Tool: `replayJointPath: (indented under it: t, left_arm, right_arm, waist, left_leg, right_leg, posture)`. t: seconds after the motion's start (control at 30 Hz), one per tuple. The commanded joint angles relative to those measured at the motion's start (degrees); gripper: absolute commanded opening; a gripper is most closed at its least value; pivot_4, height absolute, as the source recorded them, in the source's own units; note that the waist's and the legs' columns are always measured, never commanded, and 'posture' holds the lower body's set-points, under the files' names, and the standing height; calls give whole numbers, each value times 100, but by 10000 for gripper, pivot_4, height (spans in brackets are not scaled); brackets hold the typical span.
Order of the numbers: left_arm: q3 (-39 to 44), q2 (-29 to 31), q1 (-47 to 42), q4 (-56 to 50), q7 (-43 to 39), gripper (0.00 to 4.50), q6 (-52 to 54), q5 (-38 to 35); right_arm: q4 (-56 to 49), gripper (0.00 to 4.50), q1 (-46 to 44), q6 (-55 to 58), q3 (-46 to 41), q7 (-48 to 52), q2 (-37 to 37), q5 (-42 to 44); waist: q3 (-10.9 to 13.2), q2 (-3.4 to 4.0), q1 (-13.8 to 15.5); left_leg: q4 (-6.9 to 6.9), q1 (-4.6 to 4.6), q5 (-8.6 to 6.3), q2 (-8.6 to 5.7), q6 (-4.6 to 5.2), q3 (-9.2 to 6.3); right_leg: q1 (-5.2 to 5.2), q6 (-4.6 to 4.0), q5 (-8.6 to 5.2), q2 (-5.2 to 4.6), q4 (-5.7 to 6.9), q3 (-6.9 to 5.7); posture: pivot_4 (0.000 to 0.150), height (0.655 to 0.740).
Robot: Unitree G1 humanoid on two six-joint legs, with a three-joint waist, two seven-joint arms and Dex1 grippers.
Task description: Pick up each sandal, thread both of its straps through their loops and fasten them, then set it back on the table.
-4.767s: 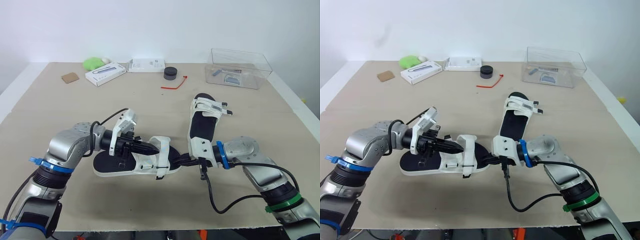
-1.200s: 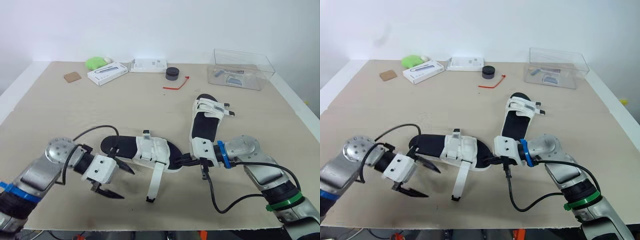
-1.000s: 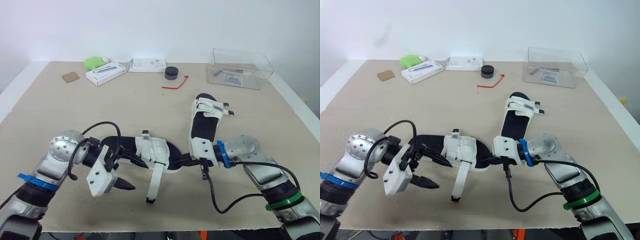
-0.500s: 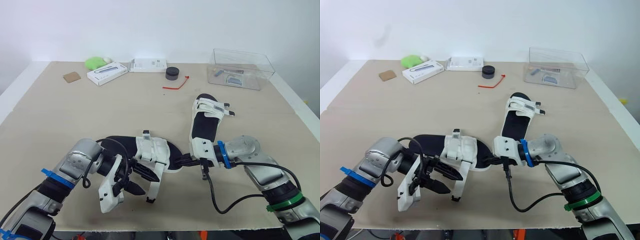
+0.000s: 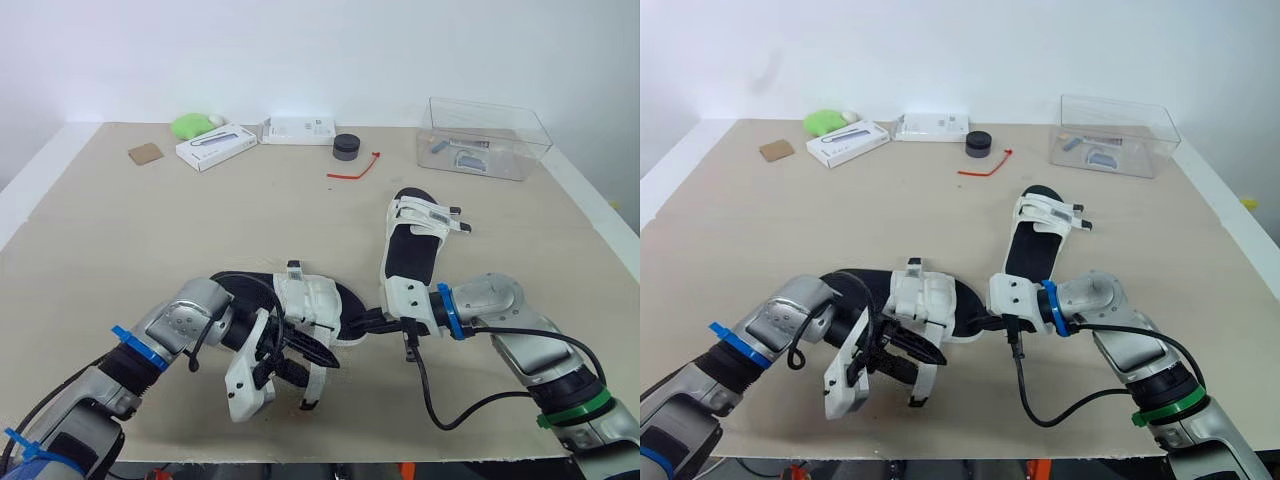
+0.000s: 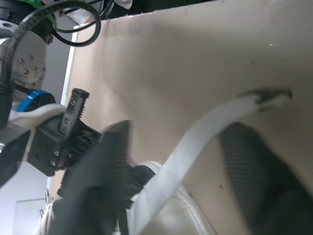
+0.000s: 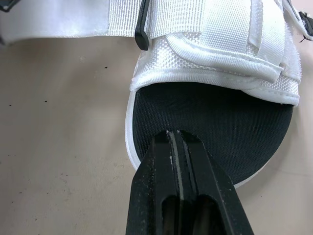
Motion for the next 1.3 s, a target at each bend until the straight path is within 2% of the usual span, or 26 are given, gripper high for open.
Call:
replayJointPath:
  t: [0.03,0.07,0.1,0.23,0.47,0.73,0.93,1.07,1.3]
  left_arm:
    - [-88,143,-46,-133,115,5219,22,-281]
    - [-109,178,-19,-158,124,1992,113,-357]
    - [-118,218,29,-243,115,890,387,-554]
    - [-44,274,86,-483,23,890,1369,-1174]
    - [405,305,223,-1114,-123,890,3916,-2444]
    - [976,149,205,-1426,-91,890,6222,-3289]
    - [1353,-145,-3,-952,-35,890,7334,-3390]
    - [1420,-330,-54,-582,-34,890,7332,-3009]
    - [1523,-636,-161,-259,-129,890,7355,-2766]
  right_arm:
    - [58,0,119,128,2,27,-182,-132]
    - [52,0,125,131,2,23,-184,-132]
    - [45,0,135,133,3,19,-188,-132]
    - [40,0,145,145,4,13,-196,-130]
    - [54,0,131,151,11,13,-188,-135]
    - [95,0,102,120,15,25,-182,-144]
    - [112,0,67,115,25,18,-163,-152]
    - [91,0,95,111,13,2,-171,-150]
    - [39,0,151,120,-7,-26,-186,-146]
  waist:
    - [0,0,0]
    - [0,0,0]
    - [0,0,0]
    - [0,0,1]
    - [0,0,0]
    - [0,0,0]
    - [0,0,0]
    - [0,0,-1]
    - [0,0,-1]
  left_leg:
    - [0,0,0,0,0,0]
    - [0,0,0,0,0,-1]
    - [0,0,0,0,0,-2]
    - [2,0,0,-2,0,-4]
    - [3,0,0,-2,0,-5]
    - [4,0,0,-2,0,-9]
    - [5,1,0,-3,0,-8]
    - [5,1,0,-3,0,-8]
    - [7,1,0,-5,0,-8]
  right_leg:
    - [0,0,0,0,0,0]
    - [0,0,0,0,0,0]
    - [0,0,0,-2,0,0]
    - [2,4,-1,-4,0,0]
    - [3,4,-1,-1,0,-3]
    - [3,4,-1,0,0,-4]
    - [4,4,-1,1,1,-6]
    - [4,3,-2,2,1,-6]
    - [6,3,-1,0,1,-5]
  posture:
    - [1500,7400]
    - [1500,7400]
    - [1500,7400]
    - [1500,7400]
    - [1500,7400]
    - [1500,7400]
    - [1500,7400]
    - [1500,7400]
    - [1500,7400]
